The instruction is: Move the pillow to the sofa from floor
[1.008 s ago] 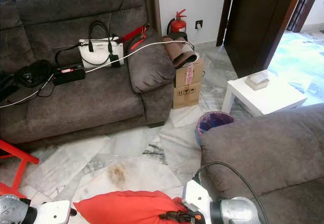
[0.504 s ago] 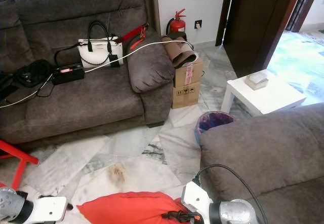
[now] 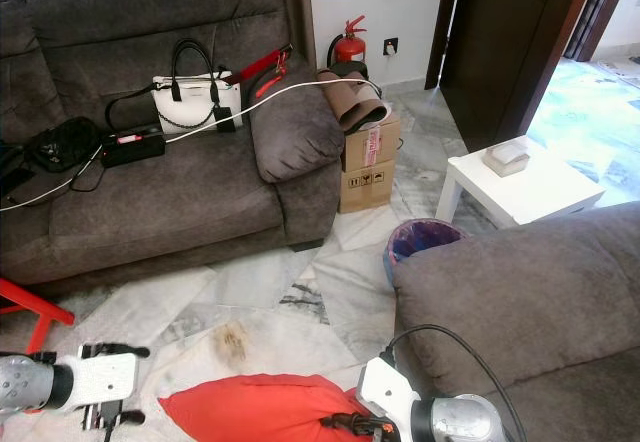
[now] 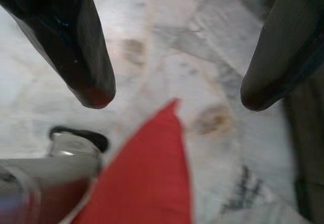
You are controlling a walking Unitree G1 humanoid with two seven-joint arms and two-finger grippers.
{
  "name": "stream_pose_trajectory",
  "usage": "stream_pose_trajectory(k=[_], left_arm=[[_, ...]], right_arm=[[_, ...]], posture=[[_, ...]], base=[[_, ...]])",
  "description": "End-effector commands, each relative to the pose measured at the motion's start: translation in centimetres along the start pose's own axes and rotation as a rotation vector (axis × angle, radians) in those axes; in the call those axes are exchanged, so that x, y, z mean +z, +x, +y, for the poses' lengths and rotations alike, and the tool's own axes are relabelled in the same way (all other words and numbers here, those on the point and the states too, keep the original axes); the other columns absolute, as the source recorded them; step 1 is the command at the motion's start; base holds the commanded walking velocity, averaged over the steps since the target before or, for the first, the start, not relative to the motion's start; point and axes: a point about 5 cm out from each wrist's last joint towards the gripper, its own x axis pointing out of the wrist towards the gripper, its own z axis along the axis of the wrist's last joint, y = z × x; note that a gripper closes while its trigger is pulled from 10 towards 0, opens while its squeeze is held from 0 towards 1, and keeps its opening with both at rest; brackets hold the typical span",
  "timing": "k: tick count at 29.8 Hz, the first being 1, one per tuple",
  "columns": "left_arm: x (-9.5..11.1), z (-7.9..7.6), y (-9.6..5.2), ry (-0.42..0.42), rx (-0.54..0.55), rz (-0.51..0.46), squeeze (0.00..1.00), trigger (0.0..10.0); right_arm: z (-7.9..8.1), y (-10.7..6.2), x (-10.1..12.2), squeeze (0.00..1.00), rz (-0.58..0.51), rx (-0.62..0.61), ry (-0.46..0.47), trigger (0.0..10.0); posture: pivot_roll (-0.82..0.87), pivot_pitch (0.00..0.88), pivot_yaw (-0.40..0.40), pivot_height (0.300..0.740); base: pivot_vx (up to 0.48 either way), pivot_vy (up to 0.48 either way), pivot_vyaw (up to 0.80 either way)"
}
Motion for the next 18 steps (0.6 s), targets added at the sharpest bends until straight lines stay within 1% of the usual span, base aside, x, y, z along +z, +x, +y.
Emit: stream_pose_trajectory(k=[1,3,4,8,12,14,18], left_arm=[[-1.2,-1.1,-0.2,-0.020,-0.035,0.025,0.00,10.0],[-1.8,-1.6,-0.3,-0.006,-0.046,0.045,0.00,10.0],[-2.4,-2.0,-0.4,0.008,-0.064,0.072,0.00,10.0],[-2.8,-2.1,-0.6,0.018,-0.072,0.086,0.00,10.0],[-2.8,-1.7,-0.6,0.004,-0.049,0.074,0.00,10.0],[-2.8,-1.7,-0.5,0.013,-0.047,0.074,0.00,10.0],[-2.4,-1.8,0.0,-0.010,-0.045,0.020,0.00,10.0]], right_arm=[[0.2,0.3,2.3,0.00,-0.089,0.048,-0.079,10.0],[0.2,0.4,2.2,0.00,-0.077,0.059,-0.085,10.0],[0.4,0.4,2.2,0.00,-0.086,0.069,-0.082,10.0],[0.5,0.5,2.5,0.00,-0.098,0.084,-0.083,10.0],[0.8,0.8,2.7,0.00,-0.104,0.107,-0.089,10.0],[1.0,0.9,2.8,0.00,-0.101,0.122,-0.090,10.0],[1.5,0.9,3.4,0.00,-0.121,0.154,-0.097,10.0]], posture=[[0.05,0.085,0.105,0.740],[0.05,0.078,0.105,0.740],[0.05,0.075,0.105,0.740],[0.05,0.068,0.106,0.740],[0.04,0.053,0.105,0.740],[0.04,0.051,0.104,0.740],[0.04,0.046,0.106,0.740]], base=[[0.000,0.000,0.00],[0.000,0.000,0.00],[0.000,0.000,0.00],[0.000,0.000,0.00],[0.000,0.000,0.00],[0.000,0.000,0.00],[0.000,0.000,0.00]])
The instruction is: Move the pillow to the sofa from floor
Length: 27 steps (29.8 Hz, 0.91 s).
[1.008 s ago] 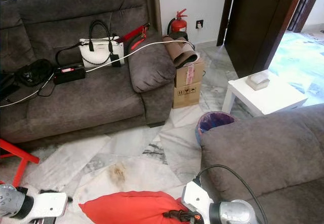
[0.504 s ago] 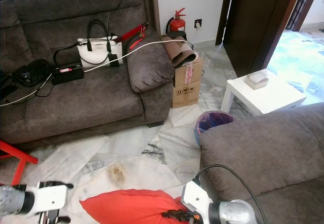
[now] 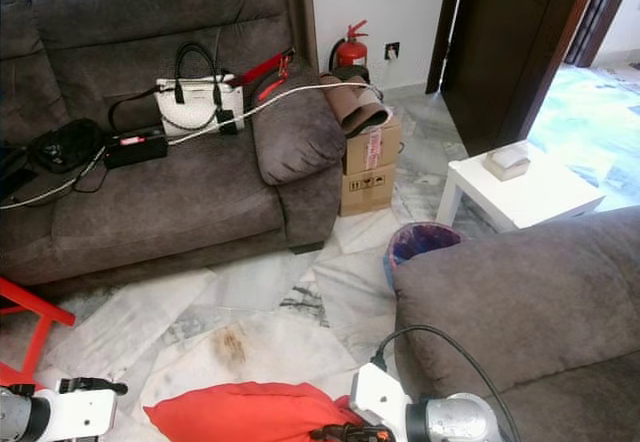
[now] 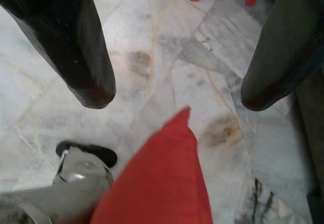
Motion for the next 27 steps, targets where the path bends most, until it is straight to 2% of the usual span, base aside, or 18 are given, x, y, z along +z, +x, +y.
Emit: stream_pose_trajectory(k=[1,11,18,21,27], left_arm=[[0.1,-0.5,0.2,-0.009,-0.024,-0.036,0.00,10.0],[2.2,-1.0,0.8,0.013,-0.064,-0.171,0.00,10.0],[2.4,-1.0,0.7,0.025,-0.095,-0.186,0.00,10.0],[2.6,-0.9,0.5,-0.002,-0.112,-0.207,0.00,10.0],[3.2,-0.9,0.5,0.009,-0.144,-0.223,0.00,10.0]], right_arm=[[0.5,0.4,2.7,0.00,-0.119,0.063,-0.079,10.0],[1.3,-0.4,3.1,0.00,-0.120,0.134,-0.085,10.0],[1.6,-0.4,3.6,0.00,-0.122,0.160,-0.099,10.0],[1.8,-0.1,3.9,0.00,-0.120,0.176,-0.111,10.0],[2.2,0.0,5.1,0.00,-0.169,0.197,-0.129,10.0]], posture=[[0.04,0.047,0.106,0.740],[0.04,0.054,0.100,0.740],[0.04,0.058,0.099,0.740],[0.04,0.058,0.099,0.740],[0.04,0.060,0.099,0.740]], base=[[0.000,0.000,0.00],[0.000,0.000,0.00],[0.000,0.000,0.00],[0.000,0.000,0.00],[0.000,0.000,0.00]])
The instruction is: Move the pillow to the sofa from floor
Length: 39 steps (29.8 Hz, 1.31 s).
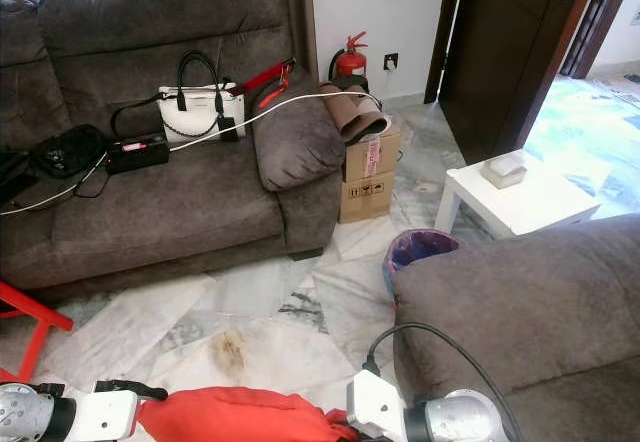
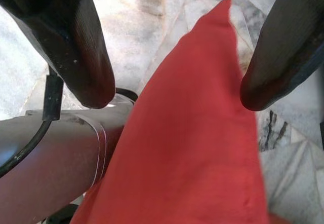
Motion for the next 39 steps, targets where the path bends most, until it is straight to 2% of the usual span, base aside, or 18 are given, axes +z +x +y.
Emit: stream_pose_trajectory(k=[1,4,8,11,13,15,19,22,26,30,33,37,39], left_arm=[[-0.3,-0.4,-0.2,-0.017,-0.021,0.015,0.00,10.0],[0.5,-0.3,0.1,-0.012,-0.036,-0.020,0.00,10.0],[0.7,-0.3,0.1,-0.011,-0.044,-0.026,0.00,10.0],[0.1,-0.4,-0.6,-0.004,-0.066,0.012,0.00,10.0],[-0.4,-0.3,-1.1,0.036,-0.079,0.064,0.00,10.0],[-1.0,0.2,-1.6,0.043,-0.051,0.109,0.00,10.0],[-1.1,1.0,-1.9,0.036,0.015,0.120,0.00,10.0],[-1.2,1.1,-1.8,0.042,0.023,0.128,0.00,10.0],[-1.6,1.2,-1.6,0.063,0.067,0.160,0.00,10.0],[-1.6,1.3,-1.3,0.059,0.098,0.148,0.00,10.0],[-1.2,0.8,0.0,0.032,0.120,0.088,0.00,10.0],[-1.6,0.5,0.2,0.030,0.115,0.098,0.00,10.0],[-2.0,0.2,0.2,-0.020,0.108,0.085,0.00,10.0]], right_arm=[[0.2,0.4,2.4,0.00,-0.097,0.047,-0.086,10.0],[0.5,0.3,2.3,0.00,-0.087,0.065,-0.088,10.0],[0.6,0.1,2.1,0.00,-0.078,0.069,-0.088,10.0],[0.8,-0.2,2.1,0.00,-0.067,0.079,-0.090,10.0],[0.9,-0.2,2.1,0.00,-0.064,0.081,-0.090,10.0],[0.8,-0.2,2.2,0.00,-0.066,0.079,-0.092,10.0],[0.8,0.0,2.3,0.00,-0.072,0.081,-0.094,10.0],[0.9,0.0,2.4,0.00,-0.074,0.082,-0.095,10.0],[0.9,0.0,2.5,0.00,-0.076,0.083,-0.098,10.0],[0.9,-0.1,2.5,0.00,-0.076,0.082,-0.100,10.0],[1.0,0.0,3.0,0.00,-0.096,0.082,-0.107,10.0],[1.1,0.0,3.3,0.00,-0.110,0.090,-0.114,10.0],[1.1,-0.3,3.7,0.00,-0.113,0.098,-0.125,10.0]], posture=[[0.04,0.060,0.099,0.740],[0.04,0.059,0.097,0.740],[0.04,0.060,0.098,0.740],[0.04,0.059,0.098,0.740],[0.04,0.059,0.098,0.740],[0.04,0.061,0.098,0.740],[0.05,0.062,0.097,0.740],[0.05,0.062,0.097,0.740],[0.04,0.062,0.096,0.740],[0.04,0.062,0.093,0.740],[0.03,0.060,0.085,0.740],[0.03,0.060,0.081,0.740],[0.03,0.058,0.077,0.740]], base=[[0.000,0.000,0.00],[0.000,0.000,0.00],[0.000,0.000,0.00],[0.000,0.000,0.00],[0.000,0.000,0.00],[0.000,0.000,0.00],[0.000,0.000,0.00],[0.000,0.000,0.00],[0.000,0.000,0.00],[0.000,0.000,0.00],[0.000,0.000,0.00],[0.000,0.000,0.00],[0.000,0.000,0.00]])
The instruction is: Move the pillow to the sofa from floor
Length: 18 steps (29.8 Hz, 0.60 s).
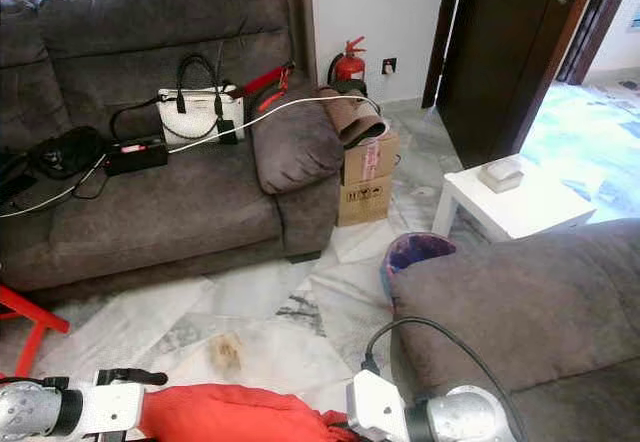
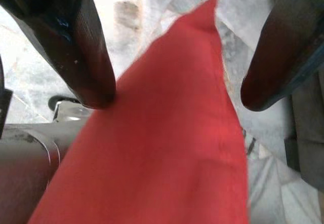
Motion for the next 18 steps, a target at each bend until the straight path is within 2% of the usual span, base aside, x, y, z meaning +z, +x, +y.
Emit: stream_pose_trajectory(k=[1,8,10,12,15,18], left_arm=[[-0.6,-0.5,-0.2,-0.033,-0.020,0.008,0.00,10.0],[-1.0,-1.2,-0.1,-0.061,-0.056,0.005,0.00,10.0],[-1.6,-2.1,0.1,-0.076,-0.119,0.030,0.00,10.0],[-1.7,-2.2,0.1,-0.075,-0.131,0.041,0.00,10.0],[-1.8,-2.1,0.1,-0.063,-0.119,0.056,0.00,10.0],[-1.6,-1.3,0.4,-0.076,-0.040,0.036,0.00,10.0]], right_arm=[[0.3,0.3,2.7,0.00,-0.095,0.053,-0.104,10.0],[0.2,-0.1,3.1,0.00,-0.087,0.055,-0.122,10.0],[0.2,-0.3,3.5,0.00,-0.086,0.058,-0.135,10.0],[0.2,-0.3,3.6,0.00,-0.086,0.058,-0.138,10.0],[0.2,-0.5,3.9,0.00,-0.088,0.058,-0.145,10.0],[0.3,-0.6,4.2,0.00,-0.099,0.060,-0.151,10.0]], posture=[[0.03,0.058,0.077,0.740],[0.02,0.055,0.072,0.740],[0.02,0.054,0.066,0.740],[0.02,0.054,0.065,0.740],[0.02,0.053,0.063,0.740],[0.02,0.053,0.060,0.740]], base=[[0.000,0.000,0.00],[0.000,0.000,0.00],[0.000,0.000,0.00],[0.000,0.000,0.00],[0.000,0.000,0.00],[0.000,0.000,0.00]])
